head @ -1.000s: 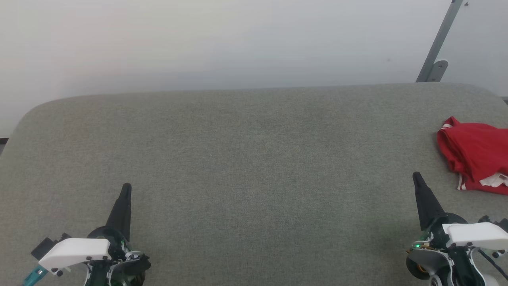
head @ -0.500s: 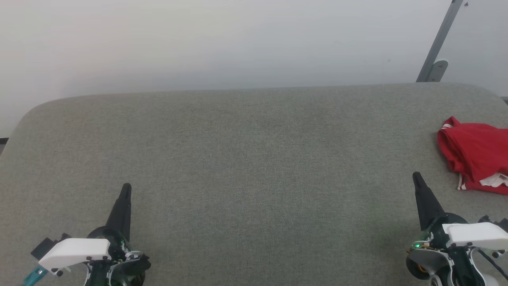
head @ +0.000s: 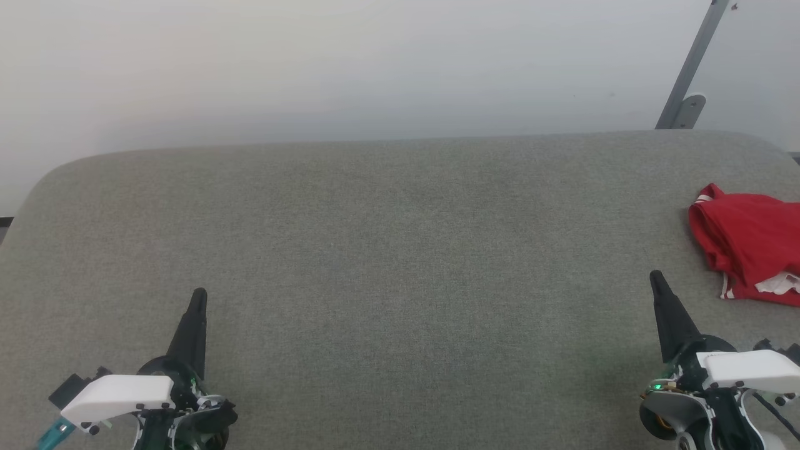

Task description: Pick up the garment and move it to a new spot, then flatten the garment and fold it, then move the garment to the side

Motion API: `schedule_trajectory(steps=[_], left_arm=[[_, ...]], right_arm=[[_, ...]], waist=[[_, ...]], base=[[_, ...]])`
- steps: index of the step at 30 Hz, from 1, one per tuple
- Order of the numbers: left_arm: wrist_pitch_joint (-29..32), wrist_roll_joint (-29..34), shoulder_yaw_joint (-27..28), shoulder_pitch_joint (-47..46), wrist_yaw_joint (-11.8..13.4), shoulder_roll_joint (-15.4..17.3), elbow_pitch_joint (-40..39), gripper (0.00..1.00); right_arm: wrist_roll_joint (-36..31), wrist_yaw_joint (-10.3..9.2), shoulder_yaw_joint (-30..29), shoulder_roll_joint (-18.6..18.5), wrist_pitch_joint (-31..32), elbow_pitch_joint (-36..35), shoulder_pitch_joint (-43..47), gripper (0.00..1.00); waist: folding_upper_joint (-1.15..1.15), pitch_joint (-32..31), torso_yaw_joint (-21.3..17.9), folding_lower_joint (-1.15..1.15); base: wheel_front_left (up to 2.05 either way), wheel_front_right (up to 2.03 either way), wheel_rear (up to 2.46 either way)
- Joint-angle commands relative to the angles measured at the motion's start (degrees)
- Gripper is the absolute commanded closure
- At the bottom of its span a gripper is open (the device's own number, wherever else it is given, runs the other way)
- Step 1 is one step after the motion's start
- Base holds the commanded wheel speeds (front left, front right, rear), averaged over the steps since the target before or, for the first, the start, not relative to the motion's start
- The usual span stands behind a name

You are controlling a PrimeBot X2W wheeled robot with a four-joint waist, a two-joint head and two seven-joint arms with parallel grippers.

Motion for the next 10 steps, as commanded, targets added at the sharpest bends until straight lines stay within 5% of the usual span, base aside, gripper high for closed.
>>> schedule_trajectory(steps=[1,10], left_arm=[[0.02,-0.18,0.05,-0.69,-0.33,0.13,-0.07,1.00],[0.02,-0.19,0.05,-0.69,-0.33,0.13,-0.07,1.00]], right_arm=[[0.22,-0.02,0.00,0.08,0.11,-0.12,-0.19,1.00],[0.22,-0.02,0.00,0.08,0.11,-0.12,-0.19,1.00]], waist=[[0.00,0.00,0.00,0.00],[0.00,0.00,0.00,0.00]], base=[[0.00,0.00,0.00],[0.00,0.00,0.00]])
